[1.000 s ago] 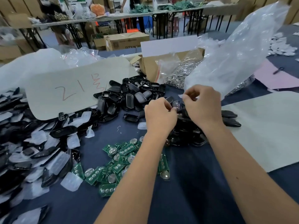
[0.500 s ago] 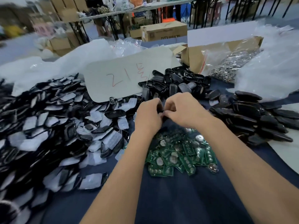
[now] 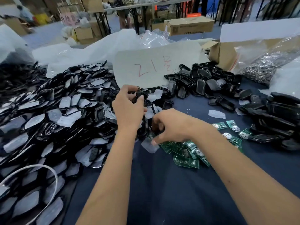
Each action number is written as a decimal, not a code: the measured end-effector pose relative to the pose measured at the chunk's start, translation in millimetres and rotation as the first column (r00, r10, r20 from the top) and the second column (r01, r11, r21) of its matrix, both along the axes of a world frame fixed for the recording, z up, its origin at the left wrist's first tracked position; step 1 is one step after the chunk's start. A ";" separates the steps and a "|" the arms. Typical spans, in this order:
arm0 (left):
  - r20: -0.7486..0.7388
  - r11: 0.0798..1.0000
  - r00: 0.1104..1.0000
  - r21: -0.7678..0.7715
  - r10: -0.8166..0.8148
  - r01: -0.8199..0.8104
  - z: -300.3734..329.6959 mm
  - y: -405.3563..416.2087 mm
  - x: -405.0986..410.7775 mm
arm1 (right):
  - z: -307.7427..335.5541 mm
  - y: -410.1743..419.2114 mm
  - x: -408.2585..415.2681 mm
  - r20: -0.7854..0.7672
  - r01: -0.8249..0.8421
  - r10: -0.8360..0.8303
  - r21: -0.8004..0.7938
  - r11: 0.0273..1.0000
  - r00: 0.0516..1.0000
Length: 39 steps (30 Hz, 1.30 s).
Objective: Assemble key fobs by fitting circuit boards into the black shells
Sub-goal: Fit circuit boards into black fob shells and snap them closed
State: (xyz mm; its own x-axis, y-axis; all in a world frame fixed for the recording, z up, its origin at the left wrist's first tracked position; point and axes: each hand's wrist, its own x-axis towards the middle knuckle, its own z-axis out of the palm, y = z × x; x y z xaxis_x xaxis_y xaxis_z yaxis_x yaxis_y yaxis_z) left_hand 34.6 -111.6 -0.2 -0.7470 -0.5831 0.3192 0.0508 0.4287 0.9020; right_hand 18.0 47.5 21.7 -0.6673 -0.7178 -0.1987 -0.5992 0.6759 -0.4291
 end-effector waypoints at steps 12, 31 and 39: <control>0.116 0.922 0.986 0.381 -0.119 0.066 12.6 26.7 -13.1 | -16.4 34.7 -19.9 0.286 0.266 -0.134 -0.496 0.827 0.949; 0.042 0.658 0.855 0.658 -0.517 0.366 -19.5 94.7 -24.7 | -53.8 90.9 -28.6 0.428 0.527 -0.427 -0.838 0.144 0.797; 0.051 0.695 0.844 0.595 -0.534 0.404 -20.5 95.9 -23.0 | -52.7 80.0 -23.3 0.356 0.461 -0.430 -0.872 0.168 0.830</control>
State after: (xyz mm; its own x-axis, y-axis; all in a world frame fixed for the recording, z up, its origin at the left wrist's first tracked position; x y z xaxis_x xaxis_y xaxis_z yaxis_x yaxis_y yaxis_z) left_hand 11.6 -15.7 -20.7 -0.9787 -0.1596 -0.1291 -0.1028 -0.1634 0.9812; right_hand -5.4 127.5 -31.0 -0.9471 -0.0100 0.3209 -0.3208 -0.0100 -0.9471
